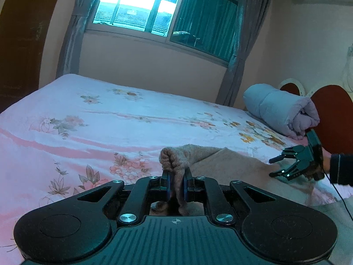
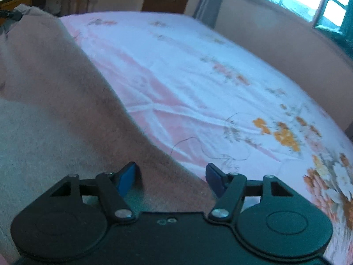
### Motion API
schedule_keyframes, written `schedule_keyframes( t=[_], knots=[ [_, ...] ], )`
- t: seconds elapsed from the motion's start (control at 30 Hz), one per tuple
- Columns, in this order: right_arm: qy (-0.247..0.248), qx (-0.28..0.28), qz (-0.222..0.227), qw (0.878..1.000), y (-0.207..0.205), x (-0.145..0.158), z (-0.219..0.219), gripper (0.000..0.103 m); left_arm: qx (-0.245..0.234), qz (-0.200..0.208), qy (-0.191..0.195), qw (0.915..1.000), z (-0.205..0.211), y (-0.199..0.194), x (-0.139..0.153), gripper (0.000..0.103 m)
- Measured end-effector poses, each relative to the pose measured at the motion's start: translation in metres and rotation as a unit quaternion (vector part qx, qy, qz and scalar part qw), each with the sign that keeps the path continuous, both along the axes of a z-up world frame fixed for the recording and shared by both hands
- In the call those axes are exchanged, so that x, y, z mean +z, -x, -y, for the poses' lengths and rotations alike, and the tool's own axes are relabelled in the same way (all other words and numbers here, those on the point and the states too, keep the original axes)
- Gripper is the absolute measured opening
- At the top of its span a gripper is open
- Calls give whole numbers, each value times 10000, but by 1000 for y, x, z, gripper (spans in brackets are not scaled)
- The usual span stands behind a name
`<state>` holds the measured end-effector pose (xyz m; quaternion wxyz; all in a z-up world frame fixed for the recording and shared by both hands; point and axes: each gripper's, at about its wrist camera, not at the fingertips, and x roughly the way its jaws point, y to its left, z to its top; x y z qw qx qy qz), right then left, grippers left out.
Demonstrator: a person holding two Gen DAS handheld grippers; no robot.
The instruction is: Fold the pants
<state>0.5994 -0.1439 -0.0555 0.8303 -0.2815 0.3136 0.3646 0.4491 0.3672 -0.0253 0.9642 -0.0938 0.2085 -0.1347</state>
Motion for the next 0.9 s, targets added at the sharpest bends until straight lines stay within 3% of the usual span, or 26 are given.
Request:
schedule_keyframes(
  t=[0.03,0.07,0.1,0.17,0.3,0.4,0.53,0.63,0.77,0.83,0.87,0.9],
  knots=[
    [23,41,-168,9998,-4,2,-1,49,-22,12,-9,10000,0,1,0,10],
    [25,105,-367,9993,-6,5,-3,12,-28,5,-8,10000,0,2,1,10],
    [75,134,-504,9986,-6,8,-4,0,-23,-14,7,10000,-1,2,1,10],
    [280,178,-366,9988,5,16,-8,0,5,-24,2,10000,-1,1,3,10],
    [-10,-55,56,10000,36,60,6,0,-18,63,27,10000,-3,6,15,10],
    [-9,-72,437,9990,84,100,17,0,-143,239,60,9996,-6,22,28,10],
    [254,58,802,9964,165,132,27,0,-535,275,72,9982,-11,51,37,10],
    [217,44,787,9967,222,135,33,0,-741,118,83,9971,-16,74,31,10],
    [450,75,760,9961,290,105,28,0,-793,-154,60,9967,-19,106,9,12],
    [730,-11,835,9938,315,76,22,0,-666,-293,17,9973,-17,123,-4,25],
    [939,-80,886,9916,324,58,18,6,-559,-419,-109,9975,-15,133,-11,39],
    [1110,-143,848,9901,329,43,15,17,-392,-542,-133,9977,-16,142,-18,61]
  ],
)
